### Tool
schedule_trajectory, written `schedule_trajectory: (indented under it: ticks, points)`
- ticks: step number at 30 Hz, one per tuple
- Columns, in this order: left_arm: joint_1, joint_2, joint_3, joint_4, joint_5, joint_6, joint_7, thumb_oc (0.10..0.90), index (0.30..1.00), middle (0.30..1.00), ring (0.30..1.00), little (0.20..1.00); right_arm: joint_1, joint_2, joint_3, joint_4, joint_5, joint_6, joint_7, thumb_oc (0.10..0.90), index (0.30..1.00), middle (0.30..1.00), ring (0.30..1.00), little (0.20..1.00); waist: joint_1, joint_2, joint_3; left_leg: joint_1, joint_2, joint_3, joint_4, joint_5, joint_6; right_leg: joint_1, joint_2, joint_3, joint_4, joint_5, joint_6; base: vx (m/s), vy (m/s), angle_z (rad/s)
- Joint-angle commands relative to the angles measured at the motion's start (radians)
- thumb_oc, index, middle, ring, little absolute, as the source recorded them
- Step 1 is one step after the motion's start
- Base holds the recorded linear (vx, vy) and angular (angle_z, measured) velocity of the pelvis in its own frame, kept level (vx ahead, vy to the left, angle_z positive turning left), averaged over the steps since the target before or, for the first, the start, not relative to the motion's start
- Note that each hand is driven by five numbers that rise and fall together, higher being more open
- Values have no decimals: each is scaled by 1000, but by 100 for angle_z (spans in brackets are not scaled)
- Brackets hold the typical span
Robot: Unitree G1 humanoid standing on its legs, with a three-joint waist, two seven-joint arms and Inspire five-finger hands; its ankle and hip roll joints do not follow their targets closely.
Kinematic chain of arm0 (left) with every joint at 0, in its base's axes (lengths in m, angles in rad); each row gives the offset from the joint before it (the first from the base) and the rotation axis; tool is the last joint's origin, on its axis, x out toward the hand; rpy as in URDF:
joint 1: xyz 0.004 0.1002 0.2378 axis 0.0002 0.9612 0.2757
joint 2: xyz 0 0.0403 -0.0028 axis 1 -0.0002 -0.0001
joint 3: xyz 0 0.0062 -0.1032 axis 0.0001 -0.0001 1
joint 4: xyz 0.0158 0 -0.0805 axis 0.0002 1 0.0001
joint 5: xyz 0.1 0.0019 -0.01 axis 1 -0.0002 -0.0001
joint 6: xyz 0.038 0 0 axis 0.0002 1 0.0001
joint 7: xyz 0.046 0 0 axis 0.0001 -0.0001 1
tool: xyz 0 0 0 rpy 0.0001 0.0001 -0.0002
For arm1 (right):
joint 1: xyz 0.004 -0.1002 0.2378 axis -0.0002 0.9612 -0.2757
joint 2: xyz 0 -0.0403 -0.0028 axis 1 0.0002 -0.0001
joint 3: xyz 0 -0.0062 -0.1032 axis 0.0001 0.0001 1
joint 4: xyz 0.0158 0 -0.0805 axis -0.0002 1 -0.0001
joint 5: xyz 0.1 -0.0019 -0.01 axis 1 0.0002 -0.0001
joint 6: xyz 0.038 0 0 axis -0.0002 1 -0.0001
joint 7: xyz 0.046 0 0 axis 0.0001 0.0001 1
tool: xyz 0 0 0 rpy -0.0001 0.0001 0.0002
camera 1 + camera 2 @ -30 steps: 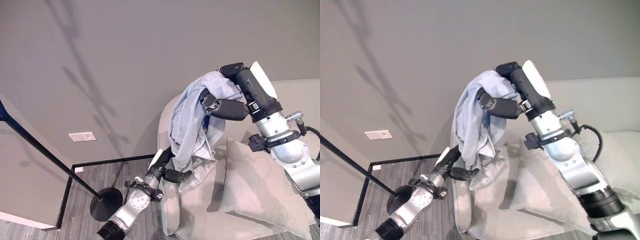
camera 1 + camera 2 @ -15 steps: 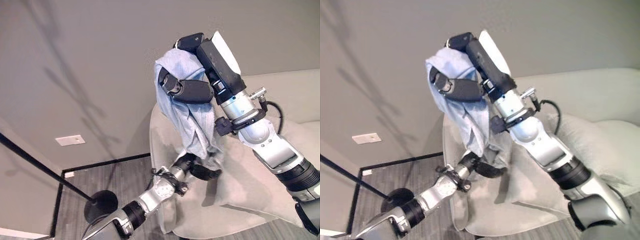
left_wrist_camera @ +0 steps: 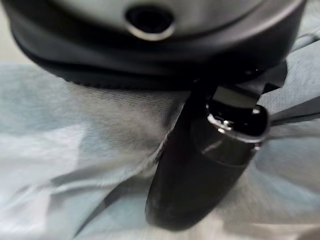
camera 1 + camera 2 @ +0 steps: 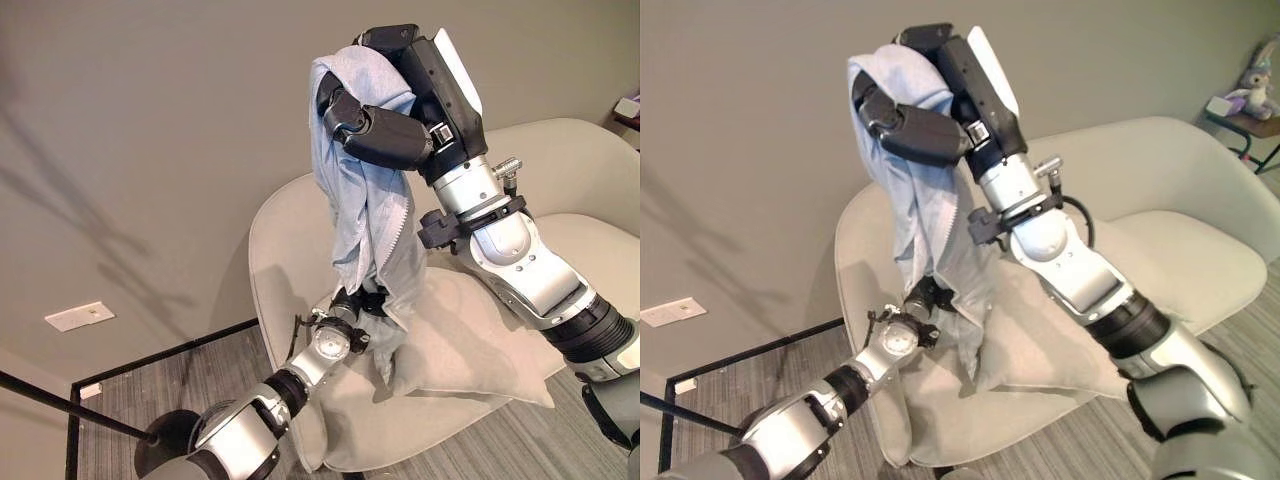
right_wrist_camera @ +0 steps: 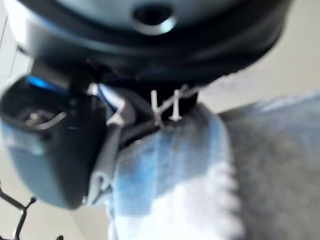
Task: Hang the clothes on the sofa on the clothes rack.
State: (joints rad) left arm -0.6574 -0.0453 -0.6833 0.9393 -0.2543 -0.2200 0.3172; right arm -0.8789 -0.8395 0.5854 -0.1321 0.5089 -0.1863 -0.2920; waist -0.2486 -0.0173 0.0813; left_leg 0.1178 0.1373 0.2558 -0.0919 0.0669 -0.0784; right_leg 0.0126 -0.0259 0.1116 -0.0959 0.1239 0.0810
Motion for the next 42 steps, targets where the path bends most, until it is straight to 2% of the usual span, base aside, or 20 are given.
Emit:
schedule_trajectory:
  ticks: [1,4,6,9,10,12,13,14,16,17,24,28,29,32,33,36,38,40,41,42]
  points:
    - [15,-12,-26,3,35,-33,27,400,300,300,300,300,-123,11,-252,-87,26,-182,-58,400,300,300,300,300,73,-49,-85,13,17,-76,5,-81,-30,39,-10,-60,9,-82,26,-10,-60,6]
    - [90,61,19,-135,44,-46,42,400,300,300,300,300,-33,-54,-313,-117,34,-194,-32,400,300,300,300,300,94,-53,-83,0,19,-96,5,-71,-32,41,-7,-79,9,-87,23,-17,-61,42]
    - [226,200,149,-385,60,-71,52,400,300,300,300,300,113,-162,-410,-144,42,-204,26,400,300,300,300,300,127,-50,-72,-22,20,-116,5,-45,-34,40,-3,-100,9,-85,20,-33,-57,14]
    - [235,205,144,-393,60,-66,52,400,300,300,300,300,130,-159,-422,-150,43,-203,29,400,300,300,300,300,127,-53,-76,-17,21,-118,5,-55,-35,47,-3,-103,9,-95,21,13,-28,27]
    - [399,380,356,-643,186,-83,72,400,300,300,300,300,290,-248,-576,-155,10,-218,100,400,300,300,300,300,157,-48,-74,-29,25,-138,5,-48,-40,53,1,-128,9,-104,21,29,-61,19]
    - [513,534,571,-799,413,-97,131,400,300,300,300,300,380,-321,-708,-149,-62,-243,154,400,300,300,300,300,182,-40,-72,-21,24,-148,5,-41,-40,64,2,-142,9,-113,20,42,-33,29]
    - [517,536,571,-806,415,-94,130,400,300,300,300,300,388,-318,-716,-153,-62,-243,155,400,300,300,300,300,182,-43,-73,-23,23,-149,5,-37,-40,62,1,-143,9,-110,20,1,25,44]
    - [547,665,769,-910,602,-86,204,400,300,300,300,300,426,-358,-800,-147,-183,-256,148,400,300,300,300,300,214,-43,-50,-60,18,-177,104,-66,-49,80,-12,-148,9,-120,11,-6,25,40]
    - [551,668,772,-917,604,-83,202,400,300,300,300,300,432,-353,-806,-151,-185,-254,147,400,300,300,300,300,211,-46,-53,-65,18,-182,113,-76,-49,80,-12,-149,9,-125,13,23,85,16]
    - [550,773,943,-987,737,-64,280,400,300,300,300,300,501,-323,-884,-164,-320,-257,130,400,300,300,300,300,227,-21,-51,-78,47,-199,106,-67,-60,88,-25,-161,9,-125,23,25,135,14]
    - [415,1050,1069,-1025,926,-13,494,400,300,300,300,300,694,-253,-1028,-243,-697,-214,-52,400,300,300,300,300,213,-22,-59,-89,210,-207,6,53,-109,92,-108,-178,26,-148,86,66,284,25]
    - [384,1130,1079,-1083,1002,19,554,400,300,300,300,300,766,-237,-1080,-245,-804,-179,-152,400,300,300,300,300,216,9,-79,-73,227,-238,7,34,-125,94,-144,-174,31,-150,117,103,426,-10]
    - [325,1156,1071,-1098,1022,37,568,400,300,300,300,300,837,-216,-1161,-236,-915,-107,-204,400,300,300,300,300,192,30,-95,-83,189,-213,26,-2,-137,113,-220,-197,47,-113,146,214,661,-13]
    - [276,1202,1043,-1079,1053,77,594,400,300,300,300,300,853,-186,-1191,-219,-983,-58,-263,400,300,300,300,300,198,17,-110,-76,114,-216,24,-58,-105,109,-290,-208,76,-64,170,166,563,62]
    - [247,1241,1008,-1034,1061,106,613,400,300,300,300,300,825,-159,-1165,-201,-1006,-29,-289,400,300,300,300,300,204,7,-110,-58,37,-207,9,-80,-59,79,-350,-209,133,21,168,80,369,79]
    - [235,1248,998,-1025,1061,106,617,400,300,300,300,300,818,-156,-1159,-197,-1009,-28,-291,400,300,300,300,300,207,-4,-111,-59,27,-201,9,-80,-54,71,-361,-201,139,19,172,36,220,18]
    - [208,1293,953,-961,1084,164,612,400,300,300,300,300,741,-174,-1085,-101,-997,25,-330,400,300,300,300,300,242,12,-98,-18,-59,-178,5,-122,1,20,-435,-305,252,141,150,71,707,1]
    - [177,1322,918,-920,1106,191,609,400,300,300,300,300,670,-205,-1031,-47,-1014,30,-351,400,300,300,300,300,236,13,-81,-19,-87,-155,5,-115,25,-7,-453,-347,295,133,141,-33,375,-34]
    - [173,1324,915,-916,1106,191,610,400,300,300,300,300,665,-206,-1027,-43,-1015,30,-353,400,300,300,300,300,235,11,-81,-20,-89,-156,5,-114,25,-9,-455,-347,297,132,142,169,461,-22]
    - [203,1362,936,-798,1097,237,602,400,300,300,300,300,661,-273,-1056,47,-979,39,-369,400,300,300,300,300,206,28,-78,11,-130,-178,5,-119,54,-59,-168,-280,330,-114,67,230,506,0]
